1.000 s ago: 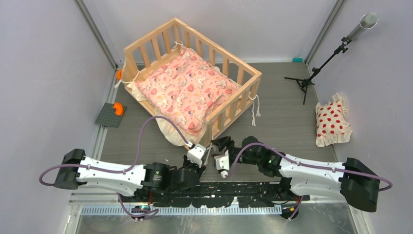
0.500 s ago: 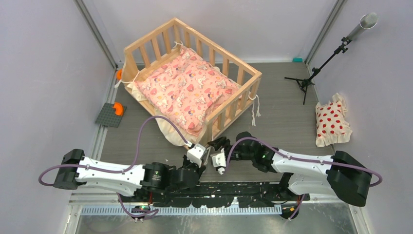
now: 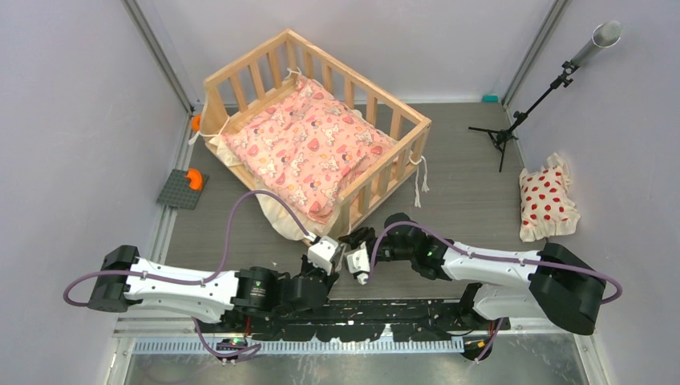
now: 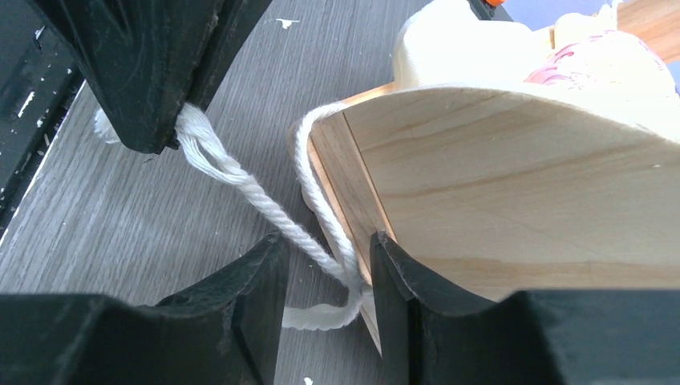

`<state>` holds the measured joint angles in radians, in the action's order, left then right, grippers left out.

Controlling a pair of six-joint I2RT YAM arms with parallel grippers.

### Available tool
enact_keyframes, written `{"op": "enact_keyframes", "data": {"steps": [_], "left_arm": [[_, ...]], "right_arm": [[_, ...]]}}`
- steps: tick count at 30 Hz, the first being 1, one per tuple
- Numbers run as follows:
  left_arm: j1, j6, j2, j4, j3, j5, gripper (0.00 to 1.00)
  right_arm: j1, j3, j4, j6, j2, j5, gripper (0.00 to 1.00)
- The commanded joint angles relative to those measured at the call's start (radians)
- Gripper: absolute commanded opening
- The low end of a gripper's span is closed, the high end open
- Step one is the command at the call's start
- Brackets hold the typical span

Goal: Set up the pet bed

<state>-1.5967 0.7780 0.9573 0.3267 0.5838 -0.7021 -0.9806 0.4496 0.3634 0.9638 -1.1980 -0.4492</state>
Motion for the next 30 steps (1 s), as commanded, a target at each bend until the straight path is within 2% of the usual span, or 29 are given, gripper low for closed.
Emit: {"op": "enact_keyframes", "data": {"steps": [1,7,17,25,30], "left_arm": [[0.002,-0.006,-0.018,-0.013,0.02,-0.01,0.0],[0.004,-0.009,-0.017,-0.007,0.03,-0.011,0.0],[0.004,-0.028,-0.052,0.009,0.048,-0.033,0.0],[0.006,-0.061,-0.065,0.032,0.092,-0.083,0.0],[0.009,-0.101,-0.053,0.021,0.12,-0.137,0.0]], "right_arm": [[0.003,0.046,0.053,0.007,-0.005,-0.034,0.45],[0.003,0.047,0.039,0.013,-0.009,-0.025,0.32],[0.002,0.019,-0.006,0.027,0.021,0.01,0.19],[0.002,-0.001,-0.046,0.022,0.058,-0.02,0.08],[0.003,-0.023,-0.065,0.01,0.097,-0.047,0.06]]}}
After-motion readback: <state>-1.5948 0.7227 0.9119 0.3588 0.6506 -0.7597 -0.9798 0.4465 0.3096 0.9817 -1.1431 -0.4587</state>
